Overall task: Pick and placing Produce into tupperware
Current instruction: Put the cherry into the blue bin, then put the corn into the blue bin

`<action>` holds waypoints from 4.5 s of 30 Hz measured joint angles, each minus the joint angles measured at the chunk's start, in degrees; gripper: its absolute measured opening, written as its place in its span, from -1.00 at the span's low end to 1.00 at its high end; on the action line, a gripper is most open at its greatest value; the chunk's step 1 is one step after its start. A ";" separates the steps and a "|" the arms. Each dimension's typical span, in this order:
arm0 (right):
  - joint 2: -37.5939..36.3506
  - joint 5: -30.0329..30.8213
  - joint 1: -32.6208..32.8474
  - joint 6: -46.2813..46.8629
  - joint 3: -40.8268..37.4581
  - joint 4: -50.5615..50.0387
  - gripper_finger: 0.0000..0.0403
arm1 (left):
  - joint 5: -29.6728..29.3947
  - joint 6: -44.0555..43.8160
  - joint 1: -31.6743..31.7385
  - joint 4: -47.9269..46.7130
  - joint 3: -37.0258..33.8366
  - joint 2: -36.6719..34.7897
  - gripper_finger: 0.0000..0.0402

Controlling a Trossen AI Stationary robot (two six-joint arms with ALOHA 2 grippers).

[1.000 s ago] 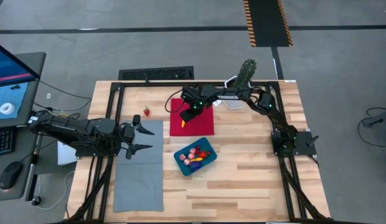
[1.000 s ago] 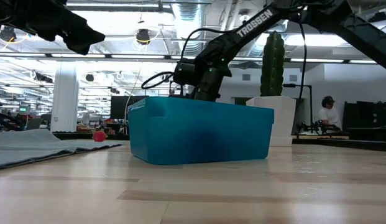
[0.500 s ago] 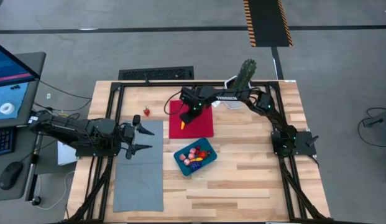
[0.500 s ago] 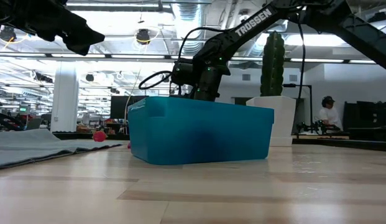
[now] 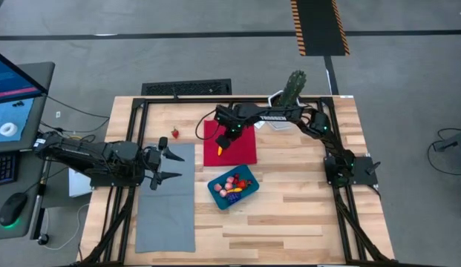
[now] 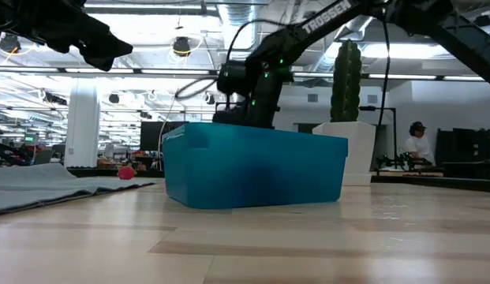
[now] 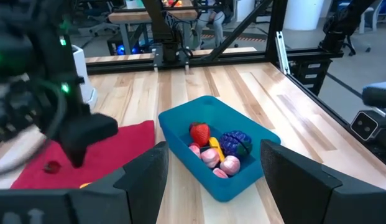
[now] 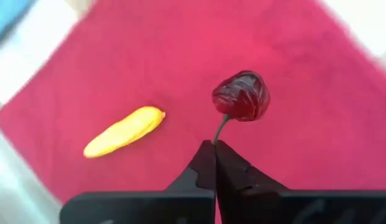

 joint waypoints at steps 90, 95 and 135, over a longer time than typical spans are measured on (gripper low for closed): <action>-31.11 4.67 24.00 0.43 -45.49 36.71 -0.12 | -28.42 -18.28 0.00 -10.69 -6.62 -20.96 0.22; -32.49 5.48 23.58 -2.33 -45.44 41.05 -0.03 | -32.72 -21.15 0.01 -9.57 -6.64 -20.01 0.22; -9.83 -21.25 0.79 35.94 -5.97 8.77 0.04 | -35.94 -27.21 0.00 -17.26 -9.59 -19.63 0.22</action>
